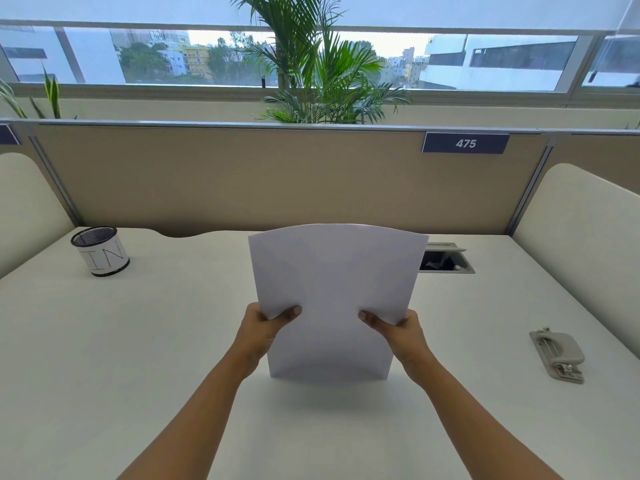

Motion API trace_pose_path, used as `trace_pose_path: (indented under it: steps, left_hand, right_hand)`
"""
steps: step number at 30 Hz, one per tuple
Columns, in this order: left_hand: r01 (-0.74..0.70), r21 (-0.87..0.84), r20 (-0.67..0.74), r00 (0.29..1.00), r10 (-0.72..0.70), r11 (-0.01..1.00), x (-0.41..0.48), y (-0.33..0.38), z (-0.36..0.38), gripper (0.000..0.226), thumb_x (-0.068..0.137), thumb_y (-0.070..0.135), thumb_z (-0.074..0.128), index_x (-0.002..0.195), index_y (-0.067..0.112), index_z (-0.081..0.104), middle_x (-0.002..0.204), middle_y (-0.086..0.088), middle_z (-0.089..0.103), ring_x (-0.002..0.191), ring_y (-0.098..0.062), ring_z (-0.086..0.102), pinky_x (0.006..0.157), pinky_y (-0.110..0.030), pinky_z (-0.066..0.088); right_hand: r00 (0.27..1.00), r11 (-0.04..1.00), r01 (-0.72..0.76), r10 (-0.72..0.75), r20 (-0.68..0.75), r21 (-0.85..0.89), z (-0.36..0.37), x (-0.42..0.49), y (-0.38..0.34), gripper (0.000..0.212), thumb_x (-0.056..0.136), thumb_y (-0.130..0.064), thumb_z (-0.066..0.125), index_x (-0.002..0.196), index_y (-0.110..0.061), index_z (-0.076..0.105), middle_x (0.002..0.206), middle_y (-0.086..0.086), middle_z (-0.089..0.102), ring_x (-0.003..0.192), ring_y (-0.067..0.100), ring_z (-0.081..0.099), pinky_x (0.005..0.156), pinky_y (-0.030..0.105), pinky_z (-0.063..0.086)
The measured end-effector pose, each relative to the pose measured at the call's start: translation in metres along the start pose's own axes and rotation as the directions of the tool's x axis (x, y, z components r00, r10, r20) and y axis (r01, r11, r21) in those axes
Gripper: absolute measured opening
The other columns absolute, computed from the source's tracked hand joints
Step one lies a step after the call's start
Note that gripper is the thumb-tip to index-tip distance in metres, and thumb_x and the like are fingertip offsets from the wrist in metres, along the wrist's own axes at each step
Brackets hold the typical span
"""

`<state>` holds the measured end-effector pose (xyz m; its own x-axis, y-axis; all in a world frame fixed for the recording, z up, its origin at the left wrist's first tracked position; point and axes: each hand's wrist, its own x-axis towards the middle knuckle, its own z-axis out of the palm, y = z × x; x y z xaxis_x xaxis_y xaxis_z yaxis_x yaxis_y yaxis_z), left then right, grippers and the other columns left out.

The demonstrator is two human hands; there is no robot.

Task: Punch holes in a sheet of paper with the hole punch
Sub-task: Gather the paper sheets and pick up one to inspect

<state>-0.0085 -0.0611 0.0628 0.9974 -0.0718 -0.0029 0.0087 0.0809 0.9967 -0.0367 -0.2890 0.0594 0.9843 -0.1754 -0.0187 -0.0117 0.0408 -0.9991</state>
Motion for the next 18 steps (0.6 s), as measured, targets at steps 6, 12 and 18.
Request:
trace_pose_path:
  steps: [6, 12, 18]
  left_hand:
    - [-0.003, -0.027, -0.018, 1.0, 0.003, 1.0, 0.0, -0.001, 0.0, 0.013, 0.073, 0.021, 0.074, 0.086, 0.019, 0.073, 0.086, 0.0, 0.076, 0.081, -0.021, 0.07, 0.07, -0.031, 0.056]
    - [-0.069, -0.226, -0.085, 0.995, 0.051, 0.972, -0.001, 0.004, -0.007, 0.023, 0.065, 0.017, 0.079, 0.088, 0.017, 0.074, 0.089, 0.003, 0.076, 0.079, -0.015, 0.072, 0.062, -0.023, 0.057]
    - [-0.111, -0.355, -0.188, 0.981, 0.045, 0.928, 0.001, 0.002, -0.005, 0.021, 0.08, 0.002, 0.064, 0.096, 0.015, 0.068, 0.086, 0.009, 0.076, 0.077, -0.008, 0.071, 0.062, -0.019, 0.056]
  right_hand:
    - [1.0, 1.0, -0.011, 0.012, 0.007, -0.018, -0.003, 0.001, 0.008, 0.012, 0.07, -0.019, 0.079, 0.079, -0.021, 0.071, 0.086, 0.004, 0.073, 0.084, 0.026, 0.066, 0.077, 0.037, 0.053]
    - [0.998, 0.999, -0.036, 0.038, 0.057, -0.027, -0.019, -0.002, 0.018, 0.015, 0.071, -0.028, 0.075, 0.079, -0.016, 0.076, 0.081, 0.001, 0.076, 0.077, 0.019, 0.07, 0.067, 0.025, 0.056]
    - [0.995, 0.985, -0.069, 0.057, 0.076, 0.161, -0.024, 0.0, 0.02, 0.026, 0.068, -0.032, 0.07, 0.086, -0.013, 0.073, 0.081, -0.001, 0.075, 0.073, 0.01, 0.069, 0.062, 0.02, 0.056]
